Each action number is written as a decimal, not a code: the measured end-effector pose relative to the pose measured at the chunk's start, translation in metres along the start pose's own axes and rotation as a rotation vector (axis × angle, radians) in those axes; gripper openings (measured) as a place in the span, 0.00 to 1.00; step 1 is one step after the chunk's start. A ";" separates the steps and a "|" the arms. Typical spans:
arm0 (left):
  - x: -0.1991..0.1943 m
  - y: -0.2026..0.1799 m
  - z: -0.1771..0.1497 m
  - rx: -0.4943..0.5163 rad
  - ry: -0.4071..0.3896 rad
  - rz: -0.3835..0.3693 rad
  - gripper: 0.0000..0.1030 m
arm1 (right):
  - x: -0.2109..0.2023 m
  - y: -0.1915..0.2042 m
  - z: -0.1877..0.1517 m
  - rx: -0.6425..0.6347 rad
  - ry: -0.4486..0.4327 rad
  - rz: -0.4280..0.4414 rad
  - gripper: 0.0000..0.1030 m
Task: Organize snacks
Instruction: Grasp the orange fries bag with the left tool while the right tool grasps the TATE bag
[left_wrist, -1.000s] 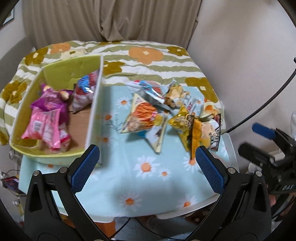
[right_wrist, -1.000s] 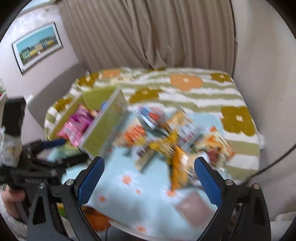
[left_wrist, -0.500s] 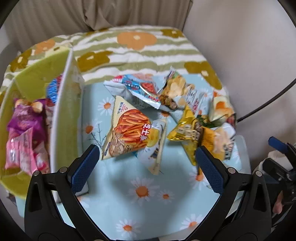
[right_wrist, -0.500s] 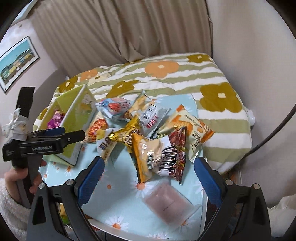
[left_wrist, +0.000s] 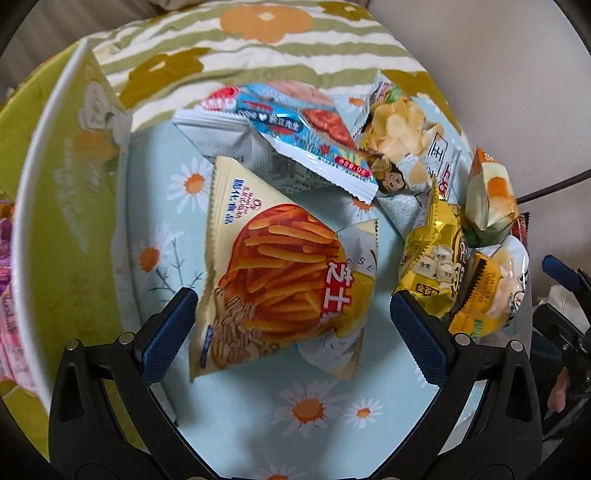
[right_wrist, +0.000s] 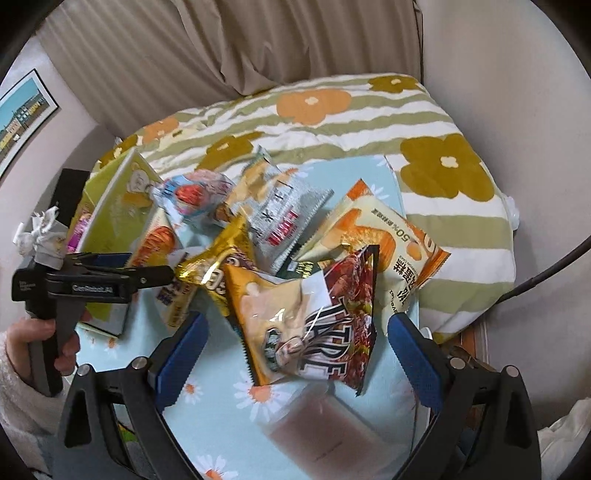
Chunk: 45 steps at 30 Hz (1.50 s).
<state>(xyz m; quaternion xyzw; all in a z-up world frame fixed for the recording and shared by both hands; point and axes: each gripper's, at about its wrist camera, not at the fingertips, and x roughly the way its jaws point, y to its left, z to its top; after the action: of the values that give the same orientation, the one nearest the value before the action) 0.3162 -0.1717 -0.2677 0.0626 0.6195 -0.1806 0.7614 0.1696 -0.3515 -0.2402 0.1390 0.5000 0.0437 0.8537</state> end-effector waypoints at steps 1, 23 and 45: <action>0.004 0.000 0.001 0.004 0.007 -0.003 1.00 | 0.004 -0.003 0.000 0.004 0.006 0.003 0.94; 0.018 0.003 -0.013 0.023 0.030 -0.029 0.68 | 0.044 -0.007 -0.002 -0.101 0.084 0.063 0.94; 0.004 0.007 -0.043 -0.028 0.003 -0.011 0.65 | 0.069 0.031 -0.026 -0.238 0.090 0.103 0.74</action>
<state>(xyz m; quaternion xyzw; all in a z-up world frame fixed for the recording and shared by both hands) 0.2794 -0.1526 -0.2816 0.0488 0.6233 -0.1764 0.7603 0.1827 -0.3020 -0.3014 0.0602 0.5213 0.1527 0.8374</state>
